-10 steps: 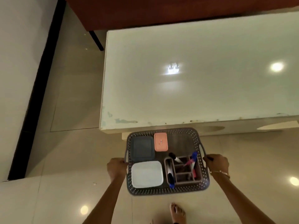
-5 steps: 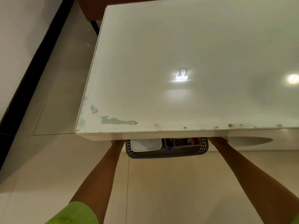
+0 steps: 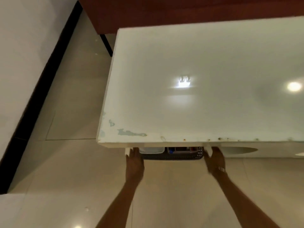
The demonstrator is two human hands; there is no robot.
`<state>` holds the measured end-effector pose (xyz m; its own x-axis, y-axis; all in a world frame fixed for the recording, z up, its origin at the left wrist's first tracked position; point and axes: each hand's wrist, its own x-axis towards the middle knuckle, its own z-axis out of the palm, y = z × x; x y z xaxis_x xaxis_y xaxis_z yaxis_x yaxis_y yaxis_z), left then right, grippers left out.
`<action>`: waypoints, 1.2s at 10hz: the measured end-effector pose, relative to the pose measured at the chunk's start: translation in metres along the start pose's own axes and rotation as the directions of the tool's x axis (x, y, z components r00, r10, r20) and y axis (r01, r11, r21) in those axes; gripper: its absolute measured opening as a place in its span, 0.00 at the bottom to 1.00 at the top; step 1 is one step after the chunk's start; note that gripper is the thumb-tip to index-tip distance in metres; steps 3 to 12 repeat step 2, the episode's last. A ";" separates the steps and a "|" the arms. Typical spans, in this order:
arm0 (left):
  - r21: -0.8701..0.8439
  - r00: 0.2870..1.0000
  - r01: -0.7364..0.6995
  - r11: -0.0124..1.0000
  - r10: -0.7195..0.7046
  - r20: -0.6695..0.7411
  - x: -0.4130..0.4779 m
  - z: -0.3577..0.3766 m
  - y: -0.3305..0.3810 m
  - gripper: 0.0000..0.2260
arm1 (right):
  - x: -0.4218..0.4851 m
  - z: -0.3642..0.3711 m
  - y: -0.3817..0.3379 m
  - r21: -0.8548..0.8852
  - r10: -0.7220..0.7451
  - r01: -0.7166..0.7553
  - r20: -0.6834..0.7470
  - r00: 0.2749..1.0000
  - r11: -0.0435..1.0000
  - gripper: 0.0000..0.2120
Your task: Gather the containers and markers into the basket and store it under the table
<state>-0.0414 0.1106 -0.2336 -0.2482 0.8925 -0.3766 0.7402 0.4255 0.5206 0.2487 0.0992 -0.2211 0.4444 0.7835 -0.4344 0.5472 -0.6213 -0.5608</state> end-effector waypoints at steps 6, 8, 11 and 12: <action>0.159 0.871 -0.476 0.865 0.439 0.218 -0.131 -0.104 0.060 0.25 | -0.155 -0.094 -0.026 -0.240 -0.268 0.311 0.196 0.943 0.919 0.46; 0.159 0.871 -0.476 0.865 0.439 0.218 -0.131 -0.104 0.060 0.25 | -0.155 -0.094 -0.026 -0.240 -0.268 0.311 0.196 0.943 0.919 0.46; 0.159 0.871 -0.476 0.865 0.439 0.218 -0.131 -0.104 0.060 0.25 | -0.155 -0.094 -0.026 -0.240 -0.268 0.311 0.196 0.943 0.919 0.46; 0.159 0.871 -0.476 0.865 0.439 0.218 -0.131 -0.104 0.060 0.25 | -0.155 -0.094 -0.026 -0.240 -0.268 0.311 0.196 0.943 0.919 0.46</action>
